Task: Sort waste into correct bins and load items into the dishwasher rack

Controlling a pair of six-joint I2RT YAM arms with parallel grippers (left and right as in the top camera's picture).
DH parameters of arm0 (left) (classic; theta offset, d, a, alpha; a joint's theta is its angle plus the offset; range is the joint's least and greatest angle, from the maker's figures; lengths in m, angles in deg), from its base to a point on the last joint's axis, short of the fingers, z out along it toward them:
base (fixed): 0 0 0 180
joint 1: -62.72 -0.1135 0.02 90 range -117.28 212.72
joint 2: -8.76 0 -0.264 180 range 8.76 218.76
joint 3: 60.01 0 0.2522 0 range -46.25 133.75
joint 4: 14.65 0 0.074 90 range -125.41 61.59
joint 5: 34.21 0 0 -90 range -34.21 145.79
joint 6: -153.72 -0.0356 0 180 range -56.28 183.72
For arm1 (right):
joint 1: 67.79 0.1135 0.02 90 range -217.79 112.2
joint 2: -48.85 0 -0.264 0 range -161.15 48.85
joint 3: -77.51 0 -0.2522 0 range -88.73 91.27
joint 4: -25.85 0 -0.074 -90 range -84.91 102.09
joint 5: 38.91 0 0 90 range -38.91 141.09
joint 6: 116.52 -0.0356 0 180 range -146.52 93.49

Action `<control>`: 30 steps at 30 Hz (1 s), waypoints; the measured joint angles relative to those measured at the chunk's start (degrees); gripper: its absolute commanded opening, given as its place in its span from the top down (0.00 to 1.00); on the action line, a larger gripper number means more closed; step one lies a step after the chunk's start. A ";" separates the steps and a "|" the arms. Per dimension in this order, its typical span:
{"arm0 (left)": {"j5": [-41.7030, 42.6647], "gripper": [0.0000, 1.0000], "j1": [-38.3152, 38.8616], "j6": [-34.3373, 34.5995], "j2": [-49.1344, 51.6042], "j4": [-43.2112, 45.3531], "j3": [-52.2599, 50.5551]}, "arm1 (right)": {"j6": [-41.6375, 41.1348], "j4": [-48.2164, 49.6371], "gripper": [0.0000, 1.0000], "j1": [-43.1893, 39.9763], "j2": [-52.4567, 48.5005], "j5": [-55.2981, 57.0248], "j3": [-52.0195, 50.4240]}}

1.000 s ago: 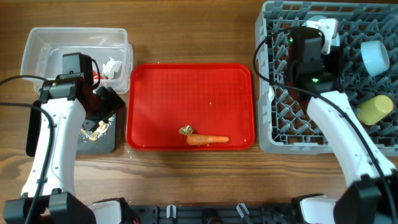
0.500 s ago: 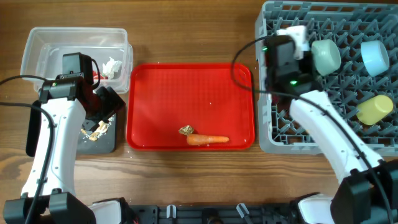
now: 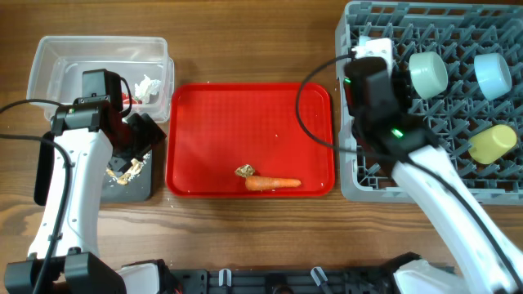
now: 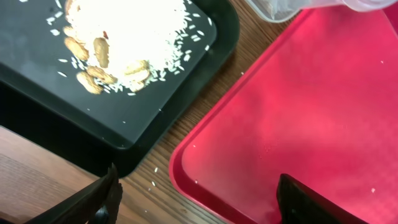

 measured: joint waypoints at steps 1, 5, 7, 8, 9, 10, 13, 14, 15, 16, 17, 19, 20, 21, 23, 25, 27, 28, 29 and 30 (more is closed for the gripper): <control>0.48 0.18 0.02 0.00 0.00 0.02 0.00 | -0.04 -1.62 0.22 -0.07 4.13 -1.46 0.00; 1.53 0.14 1.79 0.04 0.00 0.13 0.00 | -2.56 -9.57 0.13 -1.68 10.21 -10.38 0.11; 2.16 0.12 4.94 0.24 0.00 0.17 0.00 | -4.55 -12.68 0.13 -3.91 11.72 -14.97 0.11; 2.10 0.11 6.19 0.74 0.00 0.24 0.00 | -5.01 -13.97 0.13 -5.25 11.96 -17.22 0.11; 2.05 0.10 7.37 1.01 0.00 0.44 0.00 | -5.22 -15.13 0.13 -6.32 12.02 -18.75 0.11; 2.23 0.08 9.35 1.29 0.00 0.87 0.00 | -5.55 -16.46 0.12 -7.89 12.07 -20.44 0.09; 2.60 0.04 16.02 1.92 0.35 1.73 0.00 | -6.14 -19.41 0.12 -13.05 12.04 -24.94 0.09; 2.60 0.04 18.01 2.05 0.83 1.77 0.00 | -6.27 -20.06 0.12 -14.49 11.96 -26.14 0.09; 2.58 0.03 19.30 2.14 1.29 1.90 0.00 | -6.47 -20.83 0.12 -15.76 11.85 -27.26 0.09; 2.64 0.03 21.42 2.16 2.29 2.03 0.00 | -6.51 -21.38 0.12 -16.87 11.56 -28.15 0.09; 2.71 0.03 22.73 2.16 3.15 2.14 0.00 | -6.69 -21.62 0.12 -17.51 11.30 -28.89 0.09; 2.99 0.03 25.79 2.19 5.29 2.58 0.00 | -6.93 -21.86 0.12 -18.71 10.16 -30.47 0.09; 3.48 0.03 27.69 2.19 6.95 3.26 0.00 | -7.02 -21.86 0.12 -18.78 9.49 -31.12 0.09; 4.07 0.03 29.35 2.36 8.61 4.15 0.00 | -7.10 -21.86 0.12 -18.78 8.96 -31.58 0.09; 4.50 0.03 31.56 3.45 11.17 6.14 0.00 | -7.13 -21.97 0.12 -18.78 8.07 -32.15 0.09; 5.16 0.03 33.31 4.59 13.75 7.72 0.00 | -7.10 -22.10 0.12 -18.78 7.39 -32.41 0.09; 6.25 0.04 34.73 5.40 16.09 9.77 0.00 | -7.13 -22.10 0.12 -18.78 7.26 -32.59 0.09; 6.78 0.04 35.21 5.66 16.96 10.73 0.00 | -7.13 -22.10 0.12 -18.78 7.26 -32.59 0.09; 7.23 0.04 35.85 6.16 18.03 12.22 0.00 | -7.13 -22.10 0.12 -18.78 7.26 -32.70 0.09; 7.52 0.04 36.26 6.58 18.99 12.98 0.00 | -7.13 -22.08 0.12 -18.78 7.26 -32.74 0.09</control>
